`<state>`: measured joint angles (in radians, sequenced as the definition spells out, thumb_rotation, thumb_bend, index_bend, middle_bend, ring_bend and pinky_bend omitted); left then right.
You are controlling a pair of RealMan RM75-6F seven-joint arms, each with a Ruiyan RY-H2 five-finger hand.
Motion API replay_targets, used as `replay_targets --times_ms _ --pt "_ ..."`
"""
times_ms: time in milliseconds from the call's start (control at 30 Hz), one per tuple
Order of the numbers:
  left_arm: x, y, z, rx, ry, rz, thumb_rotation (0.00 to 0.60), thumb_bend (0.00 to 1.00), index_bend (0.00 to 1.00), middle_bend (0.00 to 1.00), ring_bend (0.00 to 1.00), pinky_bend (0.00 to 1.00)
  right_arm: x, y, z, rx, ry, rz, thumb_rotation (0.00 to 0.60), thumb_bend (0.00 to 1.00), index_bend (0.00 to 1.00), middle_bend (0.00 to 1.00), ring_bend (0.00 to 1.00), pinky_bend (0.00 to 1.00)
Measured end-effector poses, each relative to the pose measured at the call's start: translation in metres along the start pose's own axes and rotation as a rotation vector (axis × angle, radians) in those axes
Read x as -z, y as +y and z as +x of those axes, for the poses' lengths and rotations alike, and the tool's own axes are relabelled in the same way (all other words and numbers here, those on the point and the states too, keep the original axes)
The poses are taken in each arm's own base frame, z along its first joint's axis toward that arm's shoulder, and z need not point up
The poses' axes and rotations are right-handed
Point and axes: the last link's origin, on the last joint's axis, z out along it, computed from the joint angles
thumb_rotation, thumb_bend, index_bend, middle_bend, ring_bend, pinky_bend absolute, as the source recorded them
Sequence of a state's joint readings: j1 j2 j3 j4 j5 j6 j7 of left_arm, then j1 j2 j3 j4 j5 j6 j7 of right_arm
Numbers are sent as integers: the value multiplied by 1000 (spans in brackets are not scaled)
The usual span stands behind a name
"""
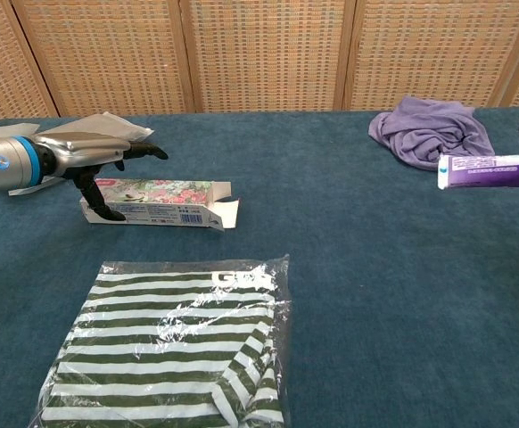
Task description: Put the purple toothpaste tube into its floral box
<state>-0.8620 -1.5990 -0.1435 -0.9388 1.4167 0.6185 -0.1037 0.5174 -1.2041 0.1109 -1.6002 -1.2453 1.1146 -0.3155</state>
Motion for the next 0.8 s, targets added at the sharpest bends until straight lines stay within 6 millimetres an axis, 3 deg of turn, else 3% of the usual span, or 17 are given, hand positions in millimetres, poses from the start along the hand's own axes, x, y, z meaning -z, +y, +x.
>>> replay_targets --times_ms 333,533,800 --pt "-12 10 -2 -24 -21 15 600 247 445 418 392 477 4 0 6 8 11 9 600 538 631 615 457 424" --pt "-7 16 9 29 44 -9 600 247 483 440 410 481 6 -4 14 14 26 23 600 538 631 615 457 424" --pt "15 17 27 281 200 -76 600 248 495 451 412 481 10 -10 32 55 58 51 600 539 631 615 457 424"
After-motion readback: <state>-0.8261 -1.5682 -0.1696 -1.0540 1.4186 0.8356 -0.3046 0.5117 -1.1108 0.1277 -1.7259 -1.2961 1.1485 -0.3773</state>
